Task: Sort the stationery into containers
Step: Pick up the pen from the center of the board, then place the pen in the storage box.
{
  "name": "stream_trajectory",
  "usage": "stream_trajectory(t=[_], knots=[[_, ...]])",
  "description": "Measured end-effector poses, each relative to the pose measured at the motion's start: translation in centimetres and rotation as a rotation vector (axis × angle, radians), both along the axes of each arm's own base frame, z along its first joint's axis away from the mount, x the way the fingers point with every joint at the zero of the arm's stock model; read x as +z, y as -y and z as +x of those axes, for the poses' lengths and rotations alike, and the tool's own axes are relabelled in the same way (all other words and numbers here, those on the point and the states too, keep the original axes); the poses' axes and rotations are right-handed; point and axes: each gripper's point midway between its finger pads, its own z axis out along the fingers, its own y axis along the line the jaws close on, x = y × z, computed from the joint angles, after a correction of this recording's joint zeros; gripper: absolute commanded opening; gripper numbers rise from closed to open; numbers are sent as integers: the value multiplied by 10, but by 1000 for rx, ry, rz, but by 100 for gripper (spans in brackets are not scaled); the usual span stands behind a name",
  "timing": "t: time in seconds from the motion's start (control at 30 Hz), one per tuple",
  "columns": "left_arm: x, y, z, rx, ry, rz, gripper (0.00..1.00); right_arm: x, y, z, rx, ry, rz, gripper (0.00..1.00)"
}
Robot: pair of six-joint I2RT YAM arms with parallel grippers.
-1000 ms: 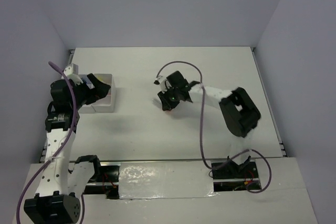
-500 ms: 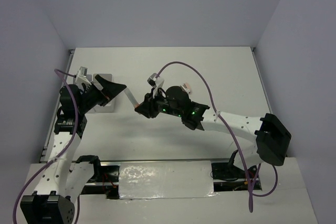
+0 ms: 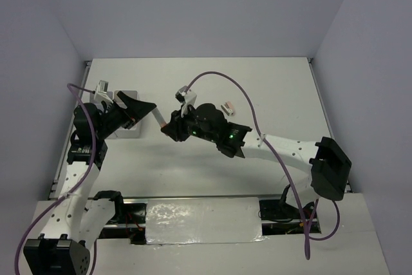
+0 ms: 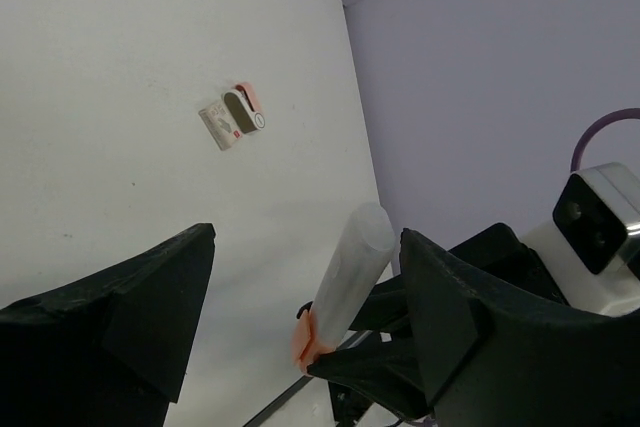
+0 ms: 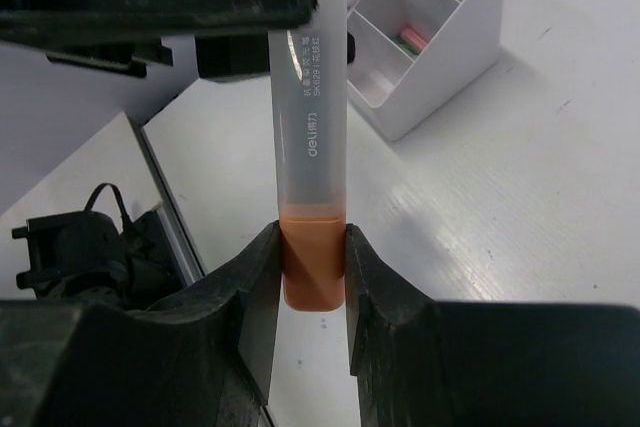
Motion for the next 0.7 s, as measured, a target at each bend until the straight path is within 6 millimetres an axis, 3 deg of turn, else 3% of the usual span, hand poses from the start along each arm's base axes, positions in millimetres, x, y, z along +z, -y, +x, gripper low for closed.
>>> stream_trajectory(t=[0.07, 0.13, 0.23, 0.27, 0.33, 0.37, 0.43, 0.47, 0.5, 0.53, 0.7], knots=[[-3, 0, 1, -2, -10, 1, 84, 2, -8, 2, -3, 4, -15, 0], [-6, 2, 1, -7, -22, 3, 73, 5, -19, 4, -3, 17, -29, 0], [-10, 6, 1, -17, -35, 19, 45, 4, -30, 3, -14, 32, -64, 0], [-10, 6, 1, -20, -42, 27, 31, 2, -31, 3, -20, 35, -80, 0], [-11, 3, 3, -7, -40, 68, 18, -2, -34, 5, -34, 41, -101, 0], [-13, 1, 4, 4, -50, 85, 6, -1, -35, 6, -39, 46, -103, 0], [-13, -3, 6, 25, -62, 117, 0, -1, -36, 7, -46, 51, -108, 4], [-12, -5, 6, 31, -67, 137, 0, 0, -37, 7, -46, 55, -107, 21], [-10, -7, 6, 42, -73, 160, 0, 2, -38, 8, -47, 60, -101, 48], [-8, -10, 6, 54, -78, 178, 0, 3, -38, 8, -46, 65, -96, 99], [17, -56, 26, 291, -61, 349, 0, -18, -24, 13, -77, 50, -151, 100]])
